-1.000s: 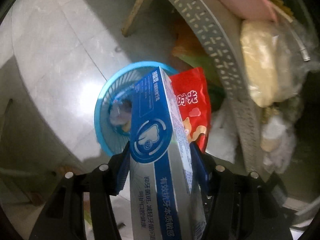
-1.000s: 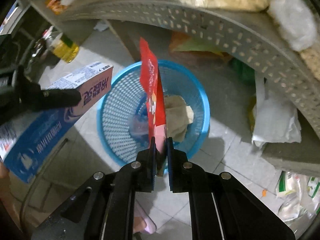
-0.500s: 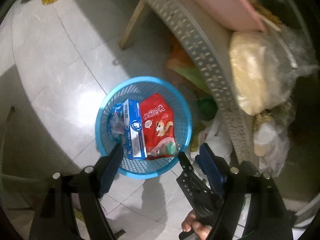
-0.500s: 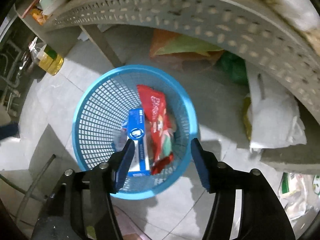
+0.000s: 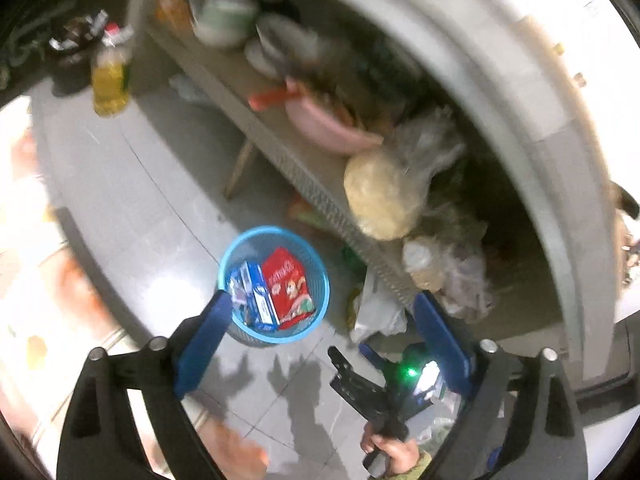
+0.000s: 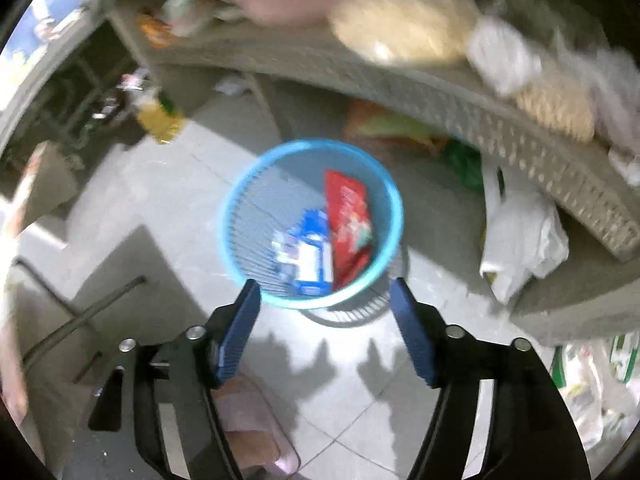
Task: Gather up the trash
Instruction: 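Move both tools back over the table toward the red can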
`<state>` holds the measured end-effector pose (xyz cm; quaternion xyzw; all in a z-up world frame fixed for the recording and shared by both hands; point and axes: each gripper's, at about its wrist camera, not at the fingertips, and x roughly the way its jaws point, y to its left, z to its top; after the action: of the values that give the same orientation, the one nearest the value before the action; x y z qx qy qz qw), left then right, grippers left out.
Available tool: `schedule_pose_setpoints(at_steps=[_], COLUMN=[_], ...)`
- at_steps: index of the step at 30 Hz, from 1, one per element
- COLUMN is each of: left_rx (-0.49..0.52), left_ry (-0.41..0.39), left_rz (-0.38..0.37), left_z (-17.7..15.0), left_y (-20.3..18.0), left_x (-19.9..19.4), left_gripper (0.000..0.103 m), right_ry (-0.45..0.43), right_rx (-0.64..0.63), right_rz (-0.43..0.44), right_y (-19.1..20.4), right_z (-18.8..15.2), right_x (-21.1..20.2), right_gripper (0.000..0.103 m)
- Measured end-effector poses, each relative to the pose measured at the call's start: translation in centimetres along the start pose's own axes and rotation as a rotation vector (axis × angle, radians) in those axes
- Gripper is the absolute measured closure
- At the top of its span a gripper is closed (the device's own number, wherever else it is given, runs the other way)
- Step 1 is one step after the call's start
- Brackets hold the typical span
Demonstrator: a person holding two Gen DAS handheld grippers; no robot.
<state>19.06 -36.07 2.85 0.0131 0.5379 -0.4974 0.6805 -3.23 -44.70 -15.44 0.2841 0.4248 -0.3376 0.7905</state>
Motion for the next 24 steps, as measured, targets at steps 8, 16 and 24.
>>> schedule_pose_setpoints(at_steps=[8, 16, 24], left_rx=[0.033, -0.058, -0.191], left_ry=[-0.195, -0.404, -0.541], left_rz=[0.094, 0.31, 0.5], left_z=[-8.0, -15.0, -21.8], left_y=[3.0, 7.8, 12.5], left_x=[-11.9, -21.2, -28.5], left_gripper=[0.008, 0.005, 0.005], right_ry=[-0.22, -0.381, -0.355], right_rx=[-0.162, -0.376, -0.584], right_rz=[0.075, 0.083, 0.11], right_y=[5.2, 12.8, 20.8], right_z=[0.9, 0.4, -3.2], right_x=[-10.7, -16.3, -15.6], right_gripper=[0.013, 0.008, 0.008])
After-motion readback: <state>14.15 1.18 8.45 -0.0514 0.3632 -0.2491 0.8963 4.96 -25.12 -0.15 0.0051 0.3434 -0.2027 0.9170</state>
